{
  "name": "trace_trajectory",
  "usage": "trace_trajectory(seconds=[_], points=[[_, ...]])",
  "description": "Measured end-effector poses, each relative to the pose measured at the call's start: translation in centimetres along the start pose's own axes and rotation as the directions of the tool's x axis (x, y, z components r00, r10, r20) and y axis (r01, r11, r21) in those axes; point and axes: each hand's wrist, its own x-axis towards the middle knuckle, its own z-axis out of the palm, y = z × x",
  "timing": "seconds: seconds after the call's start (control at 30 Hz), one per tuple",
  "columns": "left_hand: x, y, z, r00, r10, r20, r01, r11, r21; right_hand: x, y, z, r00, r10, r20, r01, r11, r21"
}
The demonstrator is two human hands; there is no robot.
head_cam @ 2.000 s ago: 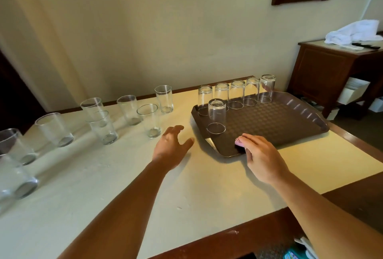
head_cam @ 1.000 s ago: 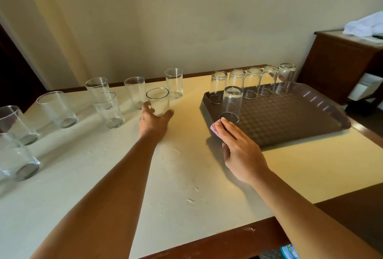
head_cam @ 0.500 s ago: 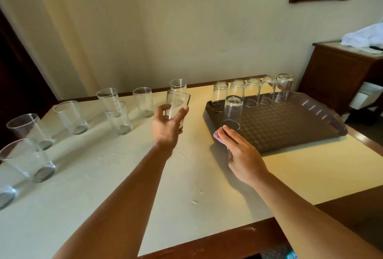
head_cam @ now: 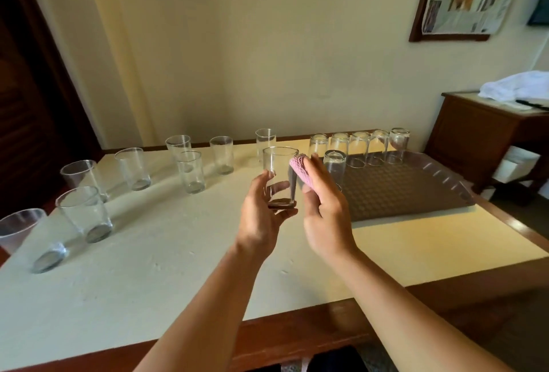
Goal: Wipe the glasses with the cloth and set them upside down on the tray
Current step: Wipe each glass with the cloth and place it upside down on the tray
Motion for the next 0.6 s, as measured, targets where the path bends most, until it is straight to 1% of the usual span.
trace_trajectory(seconds=[0.1, 0.17, 0.23, 0.27, 0.3, 0.4, 0.43, 0.53, 0.6], points=[[-1.3, 0.4, 0.6, 0.998, 0.014, 0.069, -0.013, 1.0, -0.024, 0.2, -1.4, -0.1, 0.998, -0.057, -0.04, 0.057, 0.998, 0.005], [-2.1, 0.6, 0.8, 0.988, 0.023, 0.151, -0.022, 1.0, -0.012, 0.5, -1.9, 0.0, 0.998, -0.034, -0.044, 0.036, 0.999, 0.033], [-2.8, 0.4, 0.8, 0.966, 0.043, 0.253, -0.048, 0.999, 0.014, 0.9, -2.0, 0.3, 1.0, 0.006, -0.031, -0.003, 0.995, 0.104], [-3.1, 0.3, 0.7, 0.958, 0.049, 0.283, -0.057, 0.998, 0.021, 1.1, -2.1, 0.4, 1.0, 0.019, -0.024, -0.015, 0.99, 0.139], [-3.3, 0.3, 0.7, 0.953, 0.049, 0.298, -0.058, 0.998, 0.022, 1.1, -2.2, 0.5, 1.0, 0.023, -0.02, -0.02, 0.988, 0.154], [-3.6, 0.3, 0.6, 0.957, 0.019, 0.291, -0.016, 1.0, -0.015, 0.1, -3.3, 0.4, 0.999, 0.0, -0.047, 0.004, 0.997, 0.079], [-3.6, 0.5, 0.6, 0.955, 0.016, 0.296, -0.009, 1.0, -0.023, -0.5, -3.5, 0.3, 0.999, -0.002, -0.047, 0.005, 0.997, 0.08], [-3.4, 0.4, 0.0, 0.951, 0.026, 0.307, -0.033, 0.999, 0.016, -1.2, -3.4, 0.3, 0.999, 0.043, -0.029, -0.038, 0.986, 0.165], [-3.3, 0.3, -0.9, 0.952, 0.05, 0.303, -0.077, 0.994, 0.08, -0.2, -3.4, 0.0, 0.995, 0.087, -0.051, -0.076, 0.979, 0.188]])
